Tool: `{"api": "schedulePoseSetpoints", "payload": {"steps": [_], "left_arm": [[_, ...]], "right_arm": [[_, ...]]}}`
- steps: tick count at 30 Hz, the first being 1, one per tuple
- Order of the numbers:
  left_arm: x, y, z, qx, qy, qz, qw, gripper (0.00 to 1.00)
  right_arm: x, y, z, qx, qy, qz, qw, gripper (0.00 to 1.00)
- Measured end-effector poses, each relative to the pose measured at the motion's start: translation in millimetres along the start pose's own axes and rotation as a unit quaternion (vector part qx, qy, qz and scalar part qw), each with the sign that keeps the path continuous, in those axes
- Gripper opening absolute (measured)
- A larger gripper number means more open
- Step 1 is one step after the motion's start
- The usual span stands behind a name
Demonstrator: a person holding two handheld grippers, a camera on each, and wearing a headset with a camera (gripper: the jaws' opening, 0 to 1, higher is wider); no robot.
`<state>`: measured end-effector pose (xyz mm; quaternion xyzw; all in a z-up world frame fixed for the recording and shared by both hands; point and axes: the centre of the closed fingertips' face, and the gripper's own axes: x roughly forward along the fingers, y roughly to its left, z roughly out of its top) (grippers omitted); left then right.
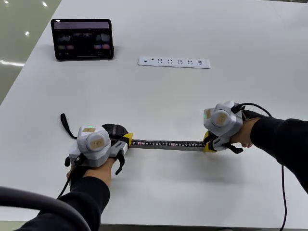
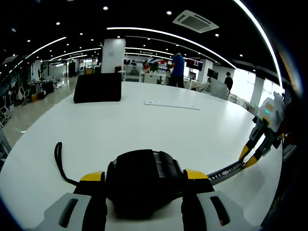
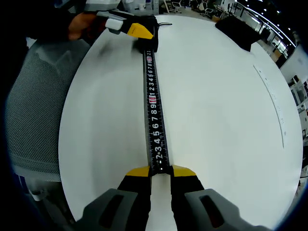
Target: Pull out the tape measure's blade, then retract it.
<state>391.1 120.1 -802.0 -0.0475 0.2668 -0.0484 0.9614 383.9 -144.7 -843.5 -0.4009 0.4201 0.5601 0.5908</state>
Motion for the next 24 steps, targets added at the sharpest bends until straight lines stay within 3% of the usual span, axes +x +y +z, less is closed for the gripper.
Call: {"api": "schedulePoseSetpoints", "payload": {"steps": [24], "left_arm": [[-0.1, 0.3, -0.2, -0.004, 0.003, -0.003, 1.0, 0.58]], "right_arm": [[2.8, -0.2, 10.6, -0.007, -0.011, 0.0, 0.9999, 0.1]]}}
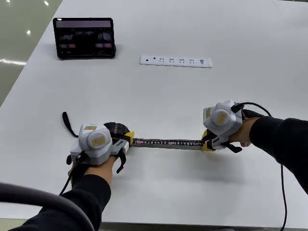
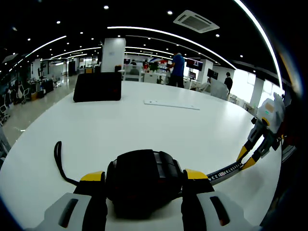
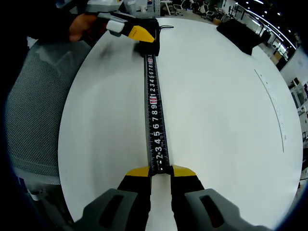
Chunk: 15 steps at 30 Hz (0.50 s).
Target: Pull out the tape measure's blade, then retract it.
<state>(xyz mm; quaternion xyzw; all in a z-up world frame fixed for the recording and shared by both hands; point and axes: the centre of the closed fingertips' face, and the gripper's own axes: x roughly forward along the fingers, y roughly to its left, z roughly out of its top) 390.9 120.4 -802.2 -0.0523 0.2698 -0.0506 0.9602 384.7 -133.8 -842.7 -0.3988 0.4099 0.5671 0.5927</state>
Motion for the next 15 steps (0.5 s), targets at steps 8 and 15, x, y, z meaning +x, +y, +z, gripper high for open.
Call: {"api": "schedulePoseSetpoints", "payload": {"steps": [8, 15], "left_arm": [[-0.7, 0.4, -0.3, -0.007, 0.004, -0.006, 0.9999, 0.58], [-1.2, 0.6, -1.0, -0.011, 0.009, -0.013, 0.9998, 0.58]], "right_arm": [[1.3, 0.8, 3.8, 0.001, -0.004, 0.0, 1.0, 0.1], [1.9, 1.3, 5.7, -0.004, -0.006, 0.0, 1.0, 0.1]]}}
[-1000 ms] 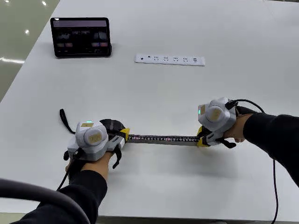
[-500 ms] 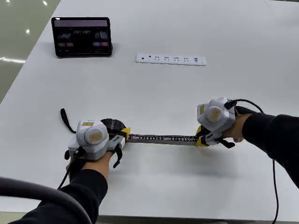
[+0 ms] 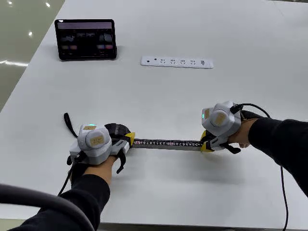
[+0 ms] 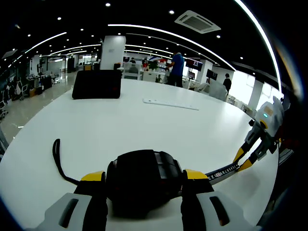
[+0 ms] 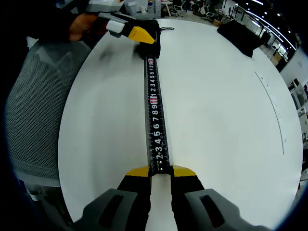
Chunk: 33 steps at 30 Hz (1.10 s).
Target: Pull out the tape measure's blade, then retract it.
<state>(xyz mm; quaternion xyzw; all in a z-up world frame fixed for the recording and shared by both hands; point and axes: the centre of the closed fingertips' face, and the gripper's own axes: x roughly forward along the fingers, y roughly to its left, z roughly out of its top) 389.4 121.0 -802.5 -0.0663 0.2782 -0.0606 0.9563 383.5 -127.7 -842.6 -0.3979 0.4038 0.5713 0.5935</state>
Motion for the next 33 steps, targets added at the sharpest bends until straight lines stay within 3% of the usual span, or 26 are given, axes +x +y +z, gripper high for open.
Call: {"api": "schedulePoseSetpoints", "payload": {"steps": [14, 33], "left_arm": [[-0.5, 0.2, -0.9, 0.0, 0.01, -0.013, 0.9999, 0.57], [-1.9, -0.9, -1.8, 0.001, 0.018, -0.022, 0.9996, 0.57]], "right_arm": [[0.5, 0.6, 3.2, -0.019, -0.007, 0.003, 0.9998, 0.1], [3.8, -0.6, 11.5, -0.014, -0.016, 0.002, 0.9998, 0.11]]}}
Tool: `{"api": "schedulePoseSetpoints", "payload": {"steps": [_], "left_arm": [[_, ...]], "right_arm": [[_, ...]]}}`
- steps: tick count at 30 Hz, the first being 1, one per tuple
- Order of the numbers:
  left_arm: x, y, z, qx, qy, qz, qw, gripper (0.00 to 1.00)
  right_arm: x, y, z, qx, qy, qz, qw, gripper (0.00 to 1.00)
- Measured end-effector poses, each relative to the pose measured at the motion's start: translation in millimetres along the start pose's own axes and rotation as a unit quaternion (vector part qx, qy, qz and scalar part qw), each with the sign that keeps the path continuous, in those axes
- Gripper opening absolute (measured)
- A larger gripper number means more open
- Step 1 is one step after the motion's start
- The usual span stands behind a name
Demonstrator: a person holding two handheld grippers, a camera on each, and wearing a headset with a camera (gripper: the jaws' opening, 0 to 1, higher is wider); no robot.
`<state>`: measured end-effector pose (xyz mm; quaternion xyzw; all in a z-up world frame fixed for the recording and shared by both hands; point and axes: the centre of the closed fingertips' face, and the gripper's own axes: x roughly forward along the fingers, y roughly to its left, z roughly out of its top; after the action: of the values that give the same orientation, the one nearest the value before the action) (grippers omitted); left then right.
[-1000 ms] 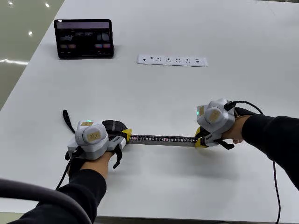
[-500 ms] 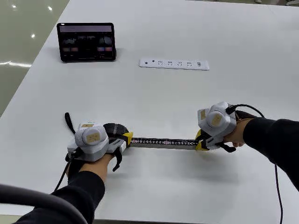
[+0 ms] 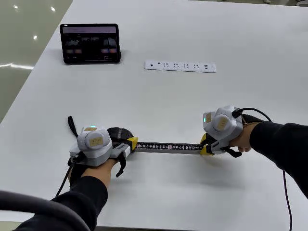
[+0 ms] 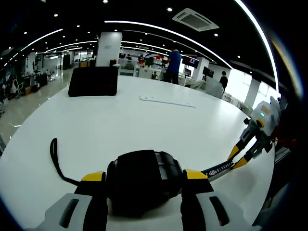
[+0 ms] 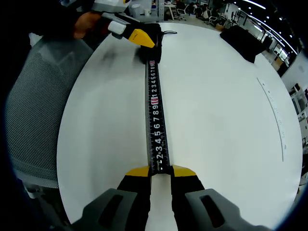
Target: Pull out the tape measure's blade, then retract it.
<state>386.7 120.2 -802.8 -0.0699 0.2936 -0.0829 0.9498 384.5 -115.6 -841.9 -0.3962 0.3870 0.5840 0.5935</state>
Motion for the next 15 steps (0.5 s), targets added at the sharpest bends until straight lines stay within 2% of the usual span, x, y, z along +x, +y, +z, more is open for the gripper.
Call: {"api": "schedulePoseSetpoints", "payload": {"steps": [15], "left_arm": [[-0.4, -0.2, 0.2, -0.001, 0.003, -0.004, 1.0, 0.57]], "right_arm": [[5.2, 1.0, 12.0, -0.005, -0.008, 0.003, 1.0, 0.11]]}}
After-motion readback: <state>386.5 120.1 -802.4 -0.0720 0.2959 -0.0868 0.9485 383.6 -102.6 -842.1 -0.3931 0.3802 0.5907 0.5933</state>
